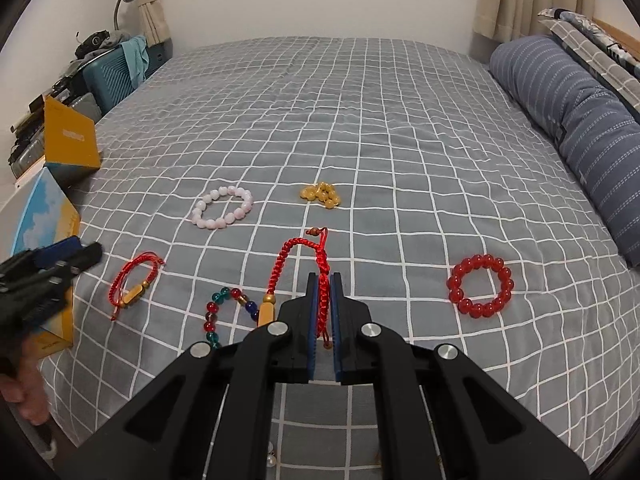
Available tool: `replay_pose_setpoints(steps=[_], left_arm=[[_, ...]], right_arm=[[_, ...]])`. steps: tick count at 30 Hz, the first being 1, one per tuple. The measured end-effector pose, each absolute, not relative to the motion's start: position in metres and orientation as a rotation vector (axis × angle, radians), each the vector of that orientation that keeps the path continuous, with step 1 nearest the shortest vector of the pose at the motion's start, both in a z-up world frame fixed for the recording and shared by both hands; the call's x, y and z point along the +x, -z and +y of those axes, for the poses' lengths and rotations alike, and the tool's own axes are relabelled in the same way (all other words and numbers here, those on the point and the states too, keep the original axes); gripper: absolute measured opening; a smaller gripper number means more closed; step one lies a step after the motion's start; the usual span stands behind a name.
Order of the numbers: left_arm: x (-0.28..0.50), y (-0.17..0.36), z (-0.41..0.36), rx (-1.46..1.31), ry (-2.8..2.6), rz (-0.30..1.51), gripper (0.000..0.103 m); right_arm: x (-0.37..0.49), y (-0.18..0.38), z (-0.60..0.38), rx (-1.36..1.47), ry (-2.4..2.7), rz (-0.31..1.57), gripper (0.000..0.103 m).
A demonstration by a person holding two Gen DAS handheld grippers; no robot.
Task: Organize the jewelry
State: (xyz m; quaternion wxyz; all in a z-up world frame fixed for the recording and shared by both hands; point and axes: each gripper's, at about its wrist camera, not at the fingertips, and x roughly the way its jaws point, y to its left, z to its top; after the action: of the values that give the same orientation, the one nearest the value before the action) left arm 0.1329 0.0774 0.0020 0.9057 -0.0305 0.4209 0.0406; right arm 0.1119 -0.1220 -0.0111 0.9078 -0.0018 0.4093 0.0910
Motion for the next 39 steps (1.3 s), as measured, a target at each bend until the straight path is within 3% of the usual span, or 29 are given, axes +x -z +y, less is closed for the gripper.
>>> replay_pose_setpoints(steps=[8, 11, 18, 20, 25, 28, 39], left_arm=[[0.147, 0.040, 0.079, -0.098, -0.071, 0.930, 0.053], [0.149, 0.049, 0.080, -0.109, -0.061, 0.940, 0.059], [0.152, 0.062, 0.074, -0.066, -0.076, 0.959, 0.058], [0.152, 0.061, 0.074, -0.059, -0.083, 0.961, 0.054], [0.152, 0.060, 0.082, -0.090, -0.105, 0.983, 0.021], [0.151, 0.058, 0.089, -0.126, -0.095, 0.995, 0.011], [0.142, 0.032, 0.081, -0.141, -0.057, 0.970, 0.010]], right_arm=[[0.108, 0.016, -0.127, 0.006, -0.188, 0.853, 0.005], [0.107, 0.018, -0.128, 0.008, -0.186, 0.856, 0.005], [0.106, 0.018, -0.126, 0.014, -0.195, 0.858, 0.005], [0.105, 0.018, -0.125, 0.013, -0.196, 0.856, 0.005], [0.103, 0.016, -0.123, 0.013, -0.200, 0.852, 0.005], [0.102, 0.015, -0.122, 0.012, -0.203, 0.850, 0.005], [0.100, 0.010, -0.119, 0.016, -0.213, 0.837, 0.005]])
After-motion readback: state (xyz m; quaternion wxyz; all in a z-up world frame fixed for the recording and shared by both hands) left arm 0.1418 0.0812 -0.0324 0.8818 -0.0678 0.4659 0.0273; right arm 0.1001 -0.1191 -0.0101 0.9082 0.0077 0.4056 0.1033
